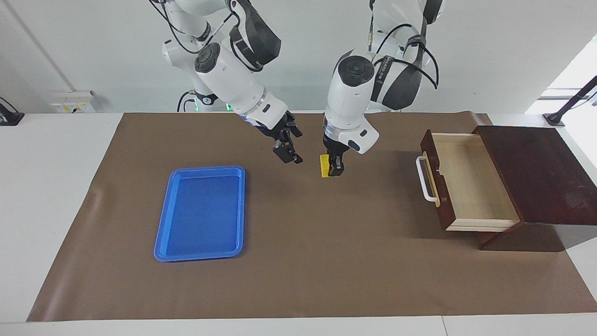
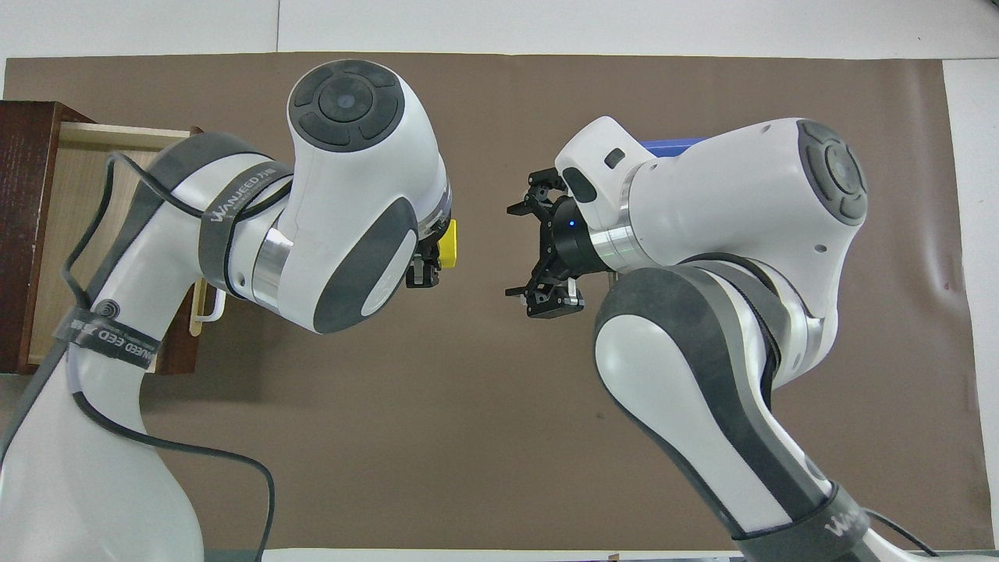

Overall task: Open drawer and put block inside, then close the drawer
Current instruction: 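Lower the block into the drawer with the left gripper and release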

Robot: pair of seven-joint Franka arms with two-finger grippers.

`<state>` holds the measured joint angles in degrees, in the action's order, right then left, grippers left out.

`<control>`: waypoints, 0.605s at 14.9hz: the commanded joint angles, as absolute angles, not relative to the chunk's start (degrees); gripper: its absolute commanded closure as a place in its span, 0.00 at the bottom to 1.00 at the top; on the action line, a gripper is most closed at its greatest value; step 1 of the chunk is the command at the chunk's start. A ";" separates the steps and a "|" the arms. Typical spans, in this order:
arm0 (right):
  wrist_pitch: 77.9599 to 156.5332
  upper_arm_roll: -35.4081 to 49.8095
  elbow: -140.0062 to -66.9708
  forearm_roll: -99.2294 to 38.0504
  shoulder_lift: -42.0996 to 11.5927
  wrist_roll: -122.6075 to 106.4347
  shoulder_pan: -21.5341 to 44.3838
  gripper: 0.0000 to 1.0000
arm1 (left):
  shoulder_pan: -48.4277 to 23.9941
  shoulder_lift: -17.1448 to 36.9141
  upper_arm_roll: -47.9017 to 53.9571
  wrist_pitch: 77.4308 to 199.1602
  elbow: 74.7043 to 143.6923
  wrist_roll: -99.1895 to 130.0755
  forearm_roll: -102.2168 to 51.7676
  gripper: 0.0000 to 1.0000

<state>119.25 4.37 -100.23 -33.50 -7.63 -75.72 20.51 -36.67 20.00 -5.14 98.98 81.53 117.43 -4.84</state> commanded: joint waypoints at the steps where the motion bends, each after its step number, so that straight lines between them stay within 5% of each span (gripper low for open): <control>1: 115.85 4.66 -100.55 -32.52 -5.72 -74.18 17.50 0.00 | -31.40 16.01 -4.92 96.07 83.32 111.99 -4.22 1.00; 4: 113.47 4.39 -100.55 -32.34 -4.22 -73.57 15.04 0.00 | -22.44 10.30 -4.92 93.70 83.32 105.31 -4.22 1.00; 9: 109.26 4.31 -100.55 -26.82 -0.27 -63.22 11.61 0.00 | -9.78 8.44 -4.83 91.58 84.28 88.29 -1.14 1.00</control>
<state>111.37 3.84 -100.19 -29.37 -2.86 -68.43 12.75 -13.20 9.21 -5.76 91.46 81.77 94.24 -2.59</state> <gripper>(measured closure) 0.000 0.445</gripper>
